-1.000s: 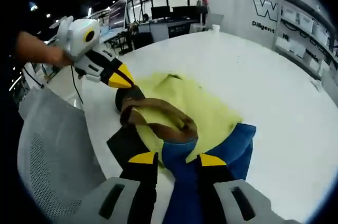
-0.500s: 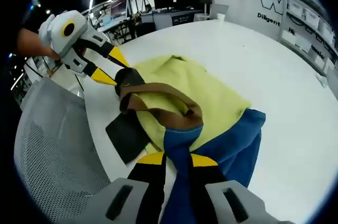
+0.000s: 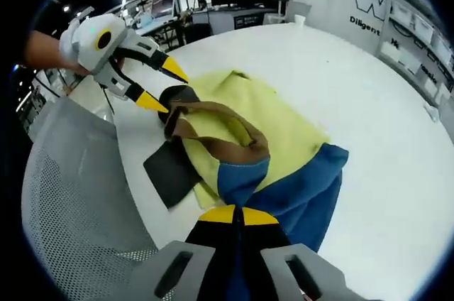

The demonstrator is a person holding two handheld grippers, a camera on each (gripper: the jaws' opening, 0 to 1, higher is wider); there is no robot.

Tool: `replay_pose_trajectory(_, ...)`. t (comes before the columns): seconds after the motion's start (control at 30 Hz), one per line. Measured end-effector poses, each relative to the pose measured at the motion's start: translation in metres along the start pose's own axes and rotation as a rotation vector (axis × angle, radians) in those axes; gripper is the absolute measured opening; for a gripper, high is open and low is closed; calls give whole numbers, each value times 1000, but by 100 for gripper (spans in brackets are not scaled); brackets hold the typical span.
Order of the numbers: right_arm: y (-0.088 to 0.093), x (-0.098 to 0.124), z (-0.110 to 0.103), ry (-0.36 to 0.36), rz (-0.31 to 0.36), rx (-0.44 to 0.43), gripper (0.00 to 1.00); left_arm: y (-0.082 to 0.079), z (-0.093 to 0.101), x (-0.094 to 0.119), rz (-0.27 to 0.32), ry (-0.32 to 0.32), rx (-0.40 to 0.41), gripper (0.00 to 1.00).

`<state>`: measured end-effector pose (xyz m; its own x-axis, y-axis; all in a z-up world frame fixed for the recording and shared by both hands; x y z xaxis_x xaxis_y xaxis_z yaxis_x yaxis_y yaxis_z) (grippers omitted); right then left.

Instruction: Fold the garment on the visible template until the final outline fits inside the template.

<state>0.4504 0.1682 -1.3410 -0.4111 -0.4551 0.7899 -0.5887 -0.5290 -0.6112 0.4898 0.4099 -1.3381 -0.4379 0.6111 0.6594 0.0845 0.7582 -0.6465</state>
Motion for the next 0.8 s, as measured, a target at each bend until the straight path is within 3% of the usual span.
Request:
replay_pose_trajectory(0.2,-13,15,11,85,66,57,0,6,-4,-1,-10,16,80,32)
replay_pose_trajectory(0.3,-20,23,17,130,91,103,0,8,-2,-3,-20,49,128,25)
replay_pose_trajectory(0.5,-29,33,23,160,125,107,0,9,-2,-4,-31,56,159,17)
replay_pose_trajectory(0.63,-32,37,26,179,138,126,0,12,-6,-3,-40,52,172,3)
replay_pose_trajectory(0.8,-36,43,25,192,156,135,0,16,-9,2,-48,47,232,3)
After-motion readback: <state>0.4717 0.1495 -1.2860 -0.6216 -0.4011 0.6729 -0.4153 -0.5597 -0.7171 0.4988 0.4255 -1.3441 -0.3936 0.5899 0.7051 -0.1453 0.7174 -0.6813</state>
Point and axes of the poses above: the point that each gripper's makers call its tool centre point, and the gripper's own axes: x roughly backward along the fingers, z roughly to its right, y roughly out of its underside, the point moved 8 cm from there along x, roughly backward along the fingers, and after that the axes turned 1 degree about -x, right-handed, at the moved point
